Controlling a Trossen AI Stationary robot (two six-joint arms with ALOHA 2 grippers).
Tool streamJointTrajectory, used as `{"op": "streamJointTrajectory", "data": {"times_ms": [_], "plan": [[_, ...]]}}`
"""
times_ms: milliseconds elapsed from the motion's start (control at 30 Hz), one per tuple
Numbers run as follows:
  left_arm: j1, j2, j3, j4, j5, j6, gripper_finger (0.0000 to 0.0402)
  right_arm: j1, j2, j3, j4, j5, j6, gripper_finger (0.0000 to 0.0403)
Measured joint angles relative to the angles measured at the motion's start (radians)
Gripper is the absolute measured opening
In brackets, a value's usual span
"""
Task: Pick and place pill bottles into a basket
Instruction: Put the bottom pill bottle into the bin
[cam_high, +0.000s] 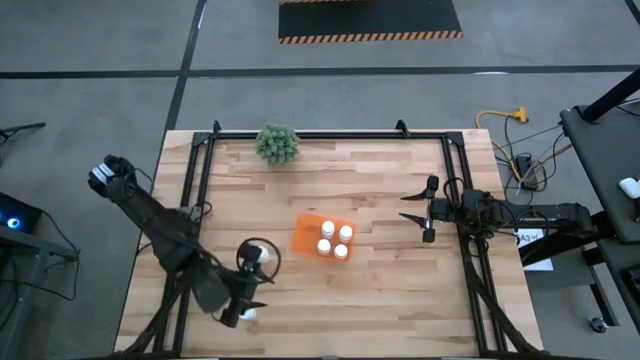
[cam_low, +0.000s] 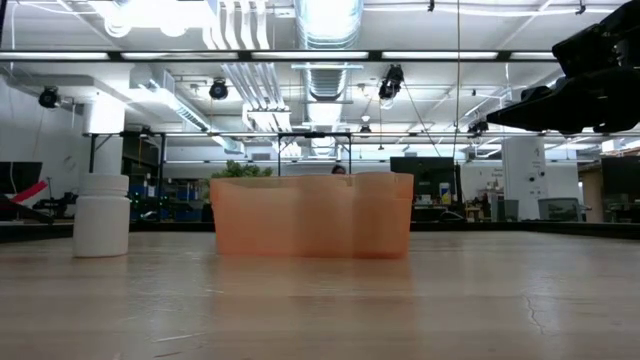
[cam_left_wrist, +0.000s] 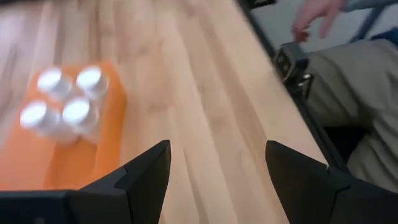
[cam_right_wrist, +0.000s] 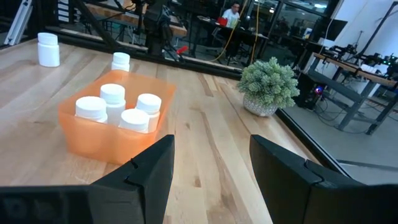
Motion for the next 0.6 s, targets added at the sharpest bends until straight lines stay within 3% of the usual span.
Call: {"op": "streamJointTrajectory", "data": {"times_ms": [167, 467, 600], "plan": [[-0.021, 0.081, 0.074, -0.111, -0.046, -0.21, 0.0244, 0.0, 0.0, 0.0, 0.0, 0.0, 0.0, 0.0199], [-0.021, 0.195, 0.151, -0.135, -0.052, -0.47, 0.0244, 0.0, 0.0, 0.0, 0.0, 0.0, 0.0, 0.0199], [-0.023, 0.248, 0.185, -0.23, -0.051, -0.629, 0.0244, 0.0, 0.0, 0.0, 0.0, 0.0, 0.0, 0.0199]]}}
